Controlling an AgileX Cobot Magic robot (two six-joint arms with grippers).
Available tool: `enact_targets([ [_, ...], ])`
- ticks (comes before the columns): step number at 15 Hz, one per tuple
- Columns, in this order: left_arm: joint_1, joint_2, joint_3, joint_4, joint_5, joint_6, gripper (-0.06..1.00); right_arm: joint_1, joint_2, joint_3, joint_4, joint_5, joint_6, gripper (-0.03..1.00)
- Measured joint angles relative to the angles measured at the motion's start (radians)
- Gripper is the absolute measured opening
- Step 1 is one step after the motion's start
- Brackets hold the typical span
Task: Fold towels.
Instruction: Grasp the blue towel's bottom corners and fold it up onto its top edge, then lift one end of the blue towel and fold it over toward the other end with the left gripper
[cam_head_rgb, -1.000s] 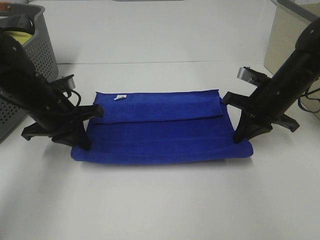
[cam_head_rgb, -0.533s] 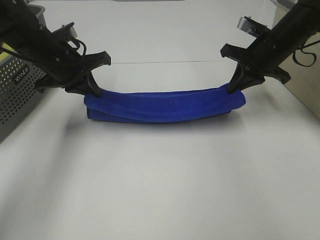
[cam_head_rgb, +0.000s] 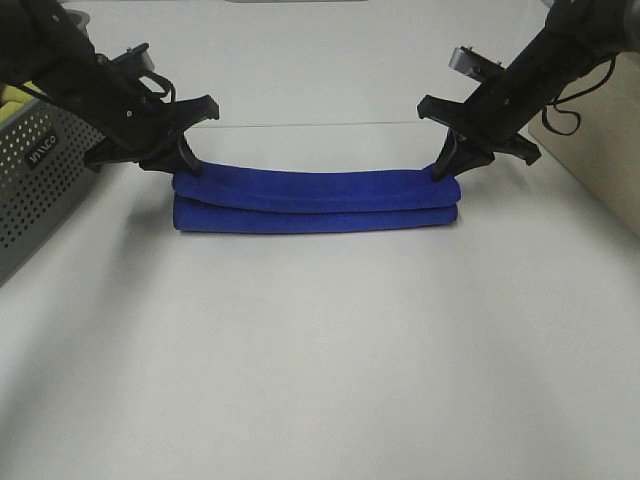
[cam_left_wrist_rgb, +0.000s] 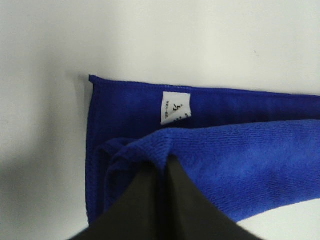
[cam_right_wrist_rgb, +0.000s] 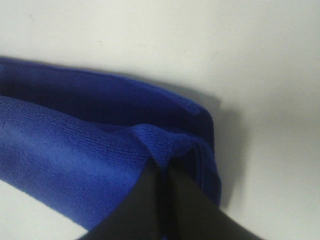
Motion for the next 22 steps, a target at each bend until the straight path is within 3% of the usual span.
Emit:
enact_targets([
  [3,0.000,0.039,-0.004,0.001,-0.073,0.000,0.10,0.000,0.031,-0.002,0.000,-0.033,0.001,0.02],
  [4,0.000,0.040,-0.005,0.001,-0.092,0.000,0.20,0.000,0.033,-0.003,0.000,-0.034,0.001,0.11],
  [7,0.000,0.041,-0.006,0.007,-0.104,0.042,0.70,0.000,0.033,-0.006,0.007,-0.022,0.020,0.65],
  [8,0.000,0.041,-0.006,0.023,-0.097,0.056,0.79,0.000,0.032,-0.006,0.007,-0.003,0.020,0.78],
  [10,0.000,0.041,-0.006,0.070,-0.055,0.065,0.84,0.000,0.009,-0.006,0.002,0.031,0.020,0.85],
  [13,0.000,0.055,-0.008,0.070,-0.004,0.061,0.85,0.000,-0.040,-0.006,0.000,0.045,0.020,0.86],
  [16,0.000,0.092,-0.010,-0.034,-0.007,0.058,0.85,0.000,-0.046,-0.006,-0.001,0.045,0.020,0.86],
  [18,0.000,0.105,-0.015,-0.095,-0.016,0.058,0.77,0.000,-0.046,-0.006,-0.001,0.045,0.020,0.86],
  [20,0.000,0.119,-0.016,-0.118,-0.019,0.054,0.56,0.000,-0.046,-0.006,-0.001,0.043,0.020,0.86],
  [22,0.000,0.123,-0.015,-0.083,-0.016,0.045,0.14,0.000,-0.046,-0.006,-0.001,0.042,0.020,0.86],
])
